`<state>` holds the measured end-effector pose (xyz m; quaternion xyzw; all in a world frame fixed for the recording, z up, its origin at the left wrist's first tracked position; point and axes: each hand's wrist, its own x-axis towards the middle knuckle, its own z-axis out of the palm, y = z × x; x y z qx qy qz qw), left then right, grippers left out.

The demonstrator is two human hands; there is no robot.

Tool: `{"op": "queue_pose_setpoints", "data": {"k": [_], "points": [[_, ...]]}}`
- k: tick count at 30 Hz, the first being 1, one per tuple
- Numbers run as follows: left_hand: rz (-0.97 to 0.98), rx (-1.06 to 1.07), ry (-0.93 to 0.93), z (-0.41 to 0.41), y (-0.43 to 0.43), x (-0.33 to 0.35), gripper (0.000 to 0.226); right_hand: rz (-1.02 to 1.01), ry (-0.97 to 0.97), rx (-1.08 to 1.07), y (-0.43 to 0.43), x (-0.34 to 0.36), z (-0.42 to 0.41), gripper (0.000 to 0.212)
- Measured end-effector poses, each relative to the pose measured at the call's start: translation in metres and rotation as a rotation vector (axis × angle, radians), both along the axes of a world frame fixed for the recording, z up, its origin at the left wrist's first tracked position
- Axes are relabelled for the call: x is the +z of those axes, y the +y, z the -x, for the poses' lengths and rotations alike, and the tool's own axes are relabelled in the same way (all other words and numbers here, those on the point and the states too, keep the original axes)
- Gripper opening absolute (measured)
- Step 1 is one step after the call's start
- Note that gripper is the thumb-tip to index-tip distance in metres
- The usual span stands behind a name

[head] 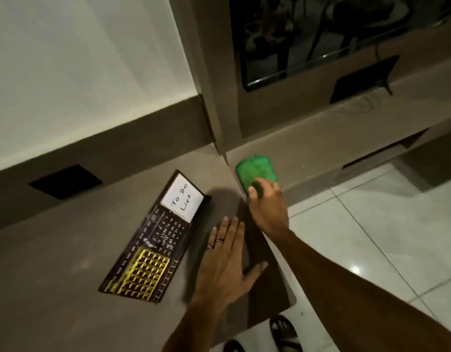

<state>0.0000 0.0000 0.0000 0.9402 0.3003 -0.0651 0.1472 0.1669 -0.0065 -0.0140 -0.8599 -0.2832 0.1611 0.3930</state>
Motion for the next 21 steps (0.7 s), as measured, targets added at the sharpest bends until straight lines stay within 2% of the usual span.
{"op": "queue_pose_setpoints", "data": {"k": [3,6,10,13,17,21], "points": [[-0.023,-0.02,0.036,-0.001,0.001,-0.027,0.102,0.183,-0.193,-0.057,0.02,-0.023,-0.025,0.042],[-0.061,-0.02,0.026,0.0,0.001,-0.042,0.102,0.227,-0.198,-0.113,0.036,-0.037,-0.045,0.043],[-0.078,-0.037,0.008,0.001,0.002,-0.042,0.102,0.236,-0.031,-0.145,0.055,-0.045,-0.067,0.04],[-0.065,-0.03,0.008,0.0,0.001,-0.039,0.102,0.214,0.081,-0.171,0.065,-0.045,-0.081,0.052],[-0.061,-0.03,0.035,-0.001,0.0,-0.036,0.102,0.144,0.413,-0.257,0.07,-0.038,-0.096,0.066],[-0.072,-0.032,0.036,-0.001,0.0,-0.037,0.102,0.159,0.514,-0.203,0.067,-0.038,-0.093,0.064]]}}
